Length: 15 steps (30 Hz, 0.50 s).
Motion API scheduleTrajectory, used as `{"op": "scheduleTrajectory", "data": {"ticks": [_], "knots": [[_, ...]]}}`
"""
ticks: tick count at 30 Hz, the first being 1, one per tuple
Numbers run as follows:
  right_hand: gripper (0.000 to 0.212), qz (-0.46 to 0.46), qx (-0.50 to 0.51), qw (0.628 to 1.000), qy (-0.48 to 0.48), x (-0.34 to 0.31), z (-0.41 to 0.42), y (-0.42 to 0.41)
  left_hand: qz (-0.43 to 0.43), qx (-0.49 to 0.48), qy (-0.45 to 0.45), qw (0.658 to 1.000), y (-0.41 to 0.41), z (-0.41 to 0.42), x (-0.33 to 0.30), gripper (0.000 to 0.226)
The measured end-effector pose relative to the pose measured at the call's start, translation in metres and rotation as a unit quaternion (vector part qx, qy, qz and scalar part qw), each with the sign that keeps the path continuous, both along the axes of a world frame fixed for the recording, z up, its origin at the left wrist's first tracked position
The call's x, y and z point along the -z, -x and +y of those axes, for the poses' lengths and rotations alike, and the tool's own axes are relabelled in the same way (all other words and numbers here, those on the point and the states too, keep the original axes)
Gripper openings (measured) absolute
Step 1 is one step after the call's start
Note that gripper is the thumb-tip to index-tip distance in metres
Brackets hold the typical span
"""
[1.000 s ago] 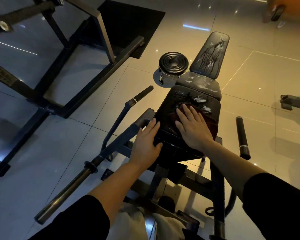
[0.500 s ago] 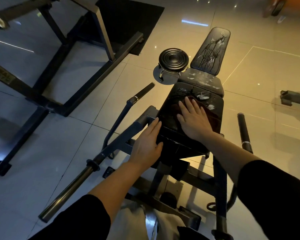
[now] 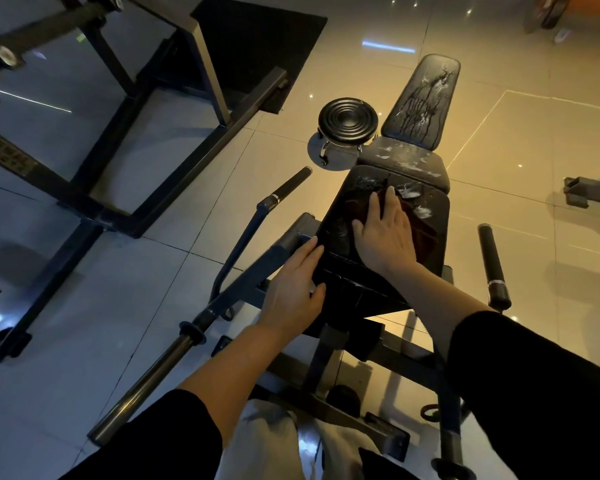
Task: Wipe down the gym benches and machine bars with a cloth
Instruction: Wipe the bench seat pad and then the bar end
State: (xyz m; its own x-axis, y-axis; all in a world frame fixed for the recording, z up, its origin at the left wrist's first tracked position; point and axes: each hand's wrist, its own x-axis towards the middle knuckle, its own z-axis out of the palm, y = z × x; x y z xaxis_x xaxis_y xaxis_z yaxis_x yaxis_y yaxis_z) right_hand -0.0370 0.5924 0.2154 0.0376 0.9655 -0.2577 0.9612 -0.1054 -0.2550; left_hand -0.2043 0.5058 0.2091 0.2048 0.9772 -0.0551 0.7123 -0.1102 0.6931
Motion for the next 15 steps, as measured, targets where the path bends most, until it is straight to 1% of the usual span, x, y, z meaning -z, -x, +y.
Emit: {"op": "scheduleTrajectory", "data": {"ticks": [2, 3, 5, 7, 8, 10, 13, 14, 15], "knots": [[0.061, 0.016, -0.004, 0.999, -0.028, -0.001, -0.003, 0.011, 0.003, 0.004, 0.002, 1.0, 0.001, 0.001, -0.002, 0.061], [0.058, 0.028, -0.032, 0.998, -0.039, -0.003, -0.007, 0.011, 0.008, 0.009, 0.004, 1.0, 0.001, 0.001, -0.003, 0.062], [0.056, 0.044, -0.12, 0.991, -0.048, -0.005, -0.022, 0.002, 0.021, 0.021, 0.006, 1.0, -0.001, 0.003, -0.005, 0.063], [0.058, 0.027, -0.186, 0.981, -0.037, -0.004, -0.038, -0.014, 0.032, 0.033, 0.007, 0.999, -0.004, 0.005, -0.006, 0.063], [0.058, 0.008, -0.195, 0.98, -0.027, -0.003, -0.042, -0.023, 0.036, 0.035, 0.005, 0.999, -0.005, 0.005, -0.005, 0.063], [0.057, -0.021, -0.157, 0.987, 0.0, -0.001, -0.035, -0.034, 0.04, 0.036, 0.002, 0.999, -0.005, 0.005, -0.004, 0.062], [0.056, -0.015, -0.037, 0.997, 0.065, -0.002, -0.004, -0.023, 0.048, 0.034, 0.003, 0.998, -0.006, 0.005, -0.004, 0.061], [0.057, -0.019, -0.022, 0.997, 0.075, -0.002, 0.004, -0.012, 0.05, 0.03, 0.001, 0.998, -0.006, 0.004, -0.004, 0.061], [0.057, -0.024, -0.03, 0.996, 0.075, -0.003, 0.006, -0.001, 0.052, 0.027, -0.003, 0.998, -0.008, 0.004, -0.005, 0.06]]}}
